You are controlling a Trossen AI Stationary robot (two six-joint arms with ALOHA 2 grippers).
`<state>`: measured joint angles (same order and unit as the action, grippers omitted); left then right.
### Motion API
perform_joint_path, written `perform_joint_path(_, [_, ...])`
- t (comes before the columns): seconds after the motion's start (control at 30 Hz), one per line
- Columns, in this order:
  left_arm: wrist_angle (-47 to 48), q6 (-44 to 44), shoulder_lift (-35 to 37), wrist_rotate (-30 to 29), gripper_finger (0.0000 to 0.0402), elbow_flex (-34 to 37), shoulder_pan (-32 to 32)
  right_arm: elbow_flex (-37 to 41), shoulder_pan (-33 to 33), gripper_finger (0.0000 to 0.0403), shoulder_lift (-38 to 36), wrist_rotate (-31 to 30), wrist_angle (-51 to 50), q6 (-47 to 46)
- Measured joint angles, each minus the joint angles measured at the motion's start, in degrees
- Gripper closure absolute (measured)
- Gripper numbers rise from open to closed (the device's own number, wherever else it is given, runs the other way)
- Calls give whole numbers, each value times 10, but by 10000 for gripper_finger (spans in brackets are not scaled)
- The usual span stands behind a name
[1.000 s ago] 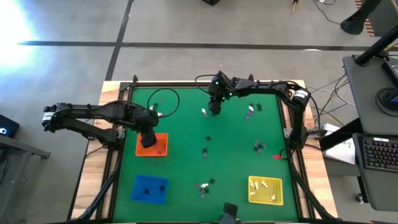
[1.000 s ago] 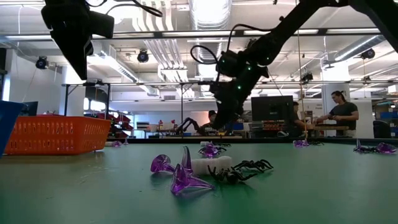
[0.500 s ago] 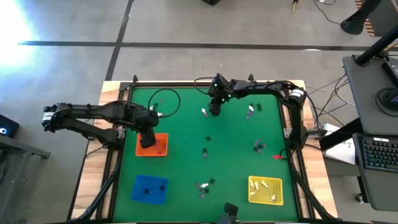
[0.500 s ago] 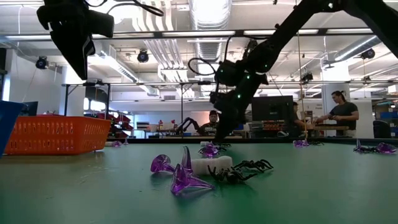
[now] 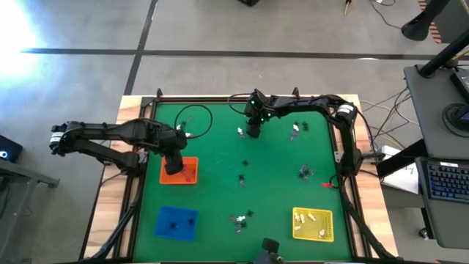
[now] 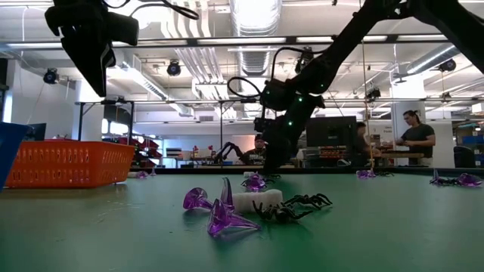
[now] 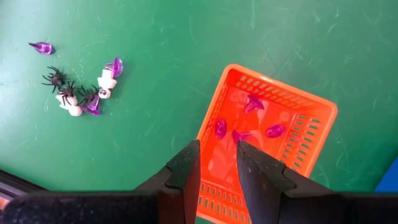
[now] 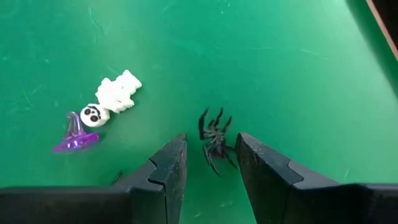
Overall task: Sort Halloween decoration
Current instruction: Put the black spider toy into the blue bin
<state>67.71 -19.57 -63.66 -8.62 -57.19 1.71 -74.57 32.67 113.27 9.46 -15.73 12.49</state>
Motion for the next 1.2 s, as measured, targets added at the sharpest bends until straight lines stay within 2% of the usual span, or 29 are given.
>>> perform_joint_path(0.27, [-3, -6, 0, 0, 315, 0, 0, -14, 0, 278, 27, 1, -2, -30])
perform_joint_path(0.57, [-4, -9, 0, 0, 315, 0, 0, -52, 5, 385, 28, -5, -42, -40])
perform_joint_path(0.87, [-4, -9, 0, 1, 315, 0, 0, -103, 7, 392, 23, -13, -124, -65])
perform_joint_path(1.2, [-4, 10, 1, 2, 315, 0, 0, -114, -30, 393, -41, -4, -179, -97])
